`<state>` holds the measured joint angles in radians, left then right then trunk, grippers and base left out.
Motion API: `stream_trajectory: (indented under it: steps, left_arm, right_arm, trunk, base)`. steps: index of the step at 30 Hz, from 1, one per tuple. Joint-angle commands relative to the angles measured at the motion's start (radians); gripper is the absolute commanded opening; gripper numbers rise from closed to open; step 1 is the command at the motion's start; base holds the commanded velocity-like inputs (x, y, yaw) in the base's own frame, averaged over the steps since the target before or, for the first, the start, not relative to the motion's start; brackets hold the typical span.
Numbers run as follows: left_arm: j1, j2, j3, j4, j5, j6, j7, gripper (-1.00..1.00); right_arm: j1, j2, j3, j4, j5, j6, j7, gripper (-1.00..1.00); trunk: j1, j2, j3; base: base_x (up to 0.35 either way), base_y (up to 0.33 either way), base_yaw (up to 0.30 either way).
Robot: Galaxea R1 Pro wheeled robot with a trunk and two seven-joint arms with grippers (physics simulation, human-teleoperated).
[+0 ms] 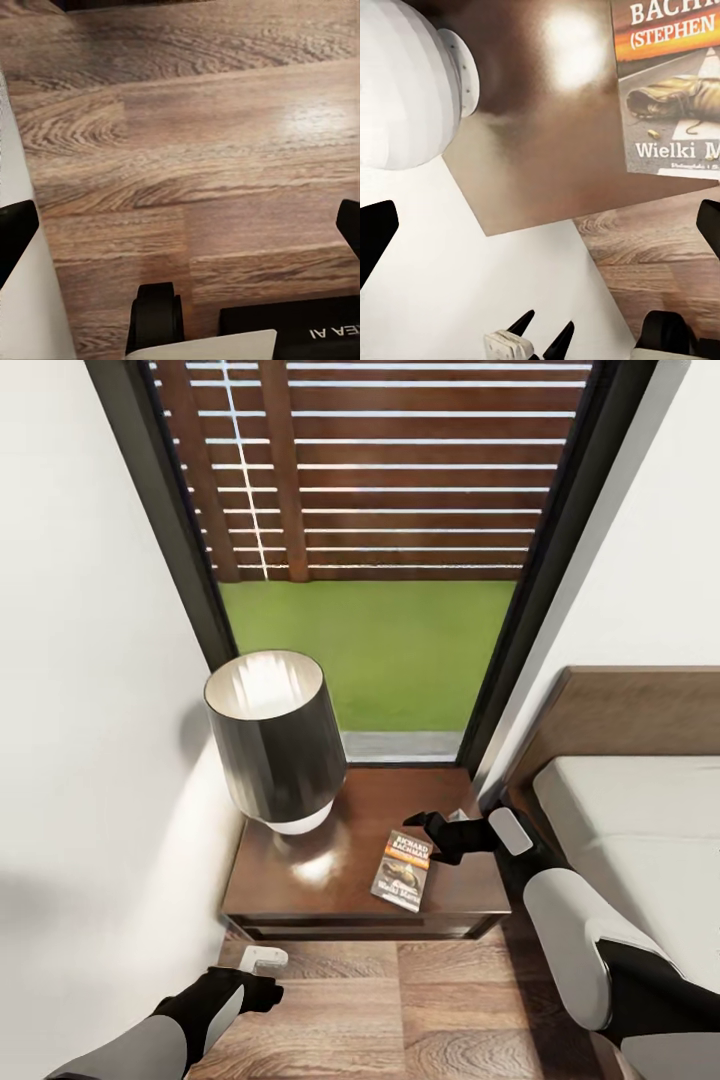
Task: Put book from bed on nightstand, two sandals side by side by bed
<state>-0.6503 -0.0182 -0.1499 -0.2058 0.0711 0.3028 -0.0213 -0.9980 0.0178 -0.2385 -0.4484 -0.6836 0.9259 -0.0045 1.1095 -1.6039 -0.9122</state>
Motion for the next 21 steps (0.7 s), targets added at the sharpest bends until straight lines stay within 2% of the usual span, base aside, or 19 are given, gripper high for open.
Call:
stream_trajectory:
  steps: [1,10,21]
  left_arm:
    - [0.0,0.001,-0.008,-0.002,0.007,0.005,0.0,1.0]
    - [0.0,0.001,-0.008,-0.001,0.007,0.005,0.0,1.0]
    - [0.0,0.001,-0.008,-0.001,0.007,0.005,0.0,1.0]
  right_arm:
    - [0.0,0.001,-0.008,-0.001,0.004,0.002,0.0,1.0]
    - [0.003,0.002,-0.007,0.001,0.003,-0.05,0.0,1.0]
    - [0.005,0.002,-0.006,0.004,0.007,-0.07,0.0,1.0]
  trunk:
    - [-0.004,0.007,0.003]
    - [-0.039,0.07,0.031]
    - [-0.081,0.147,0.065]
  base:
    - [0.0,0.0,0.0]
    - [0.0,0.0,0.0]
    - [0.0,0.0,0.0]
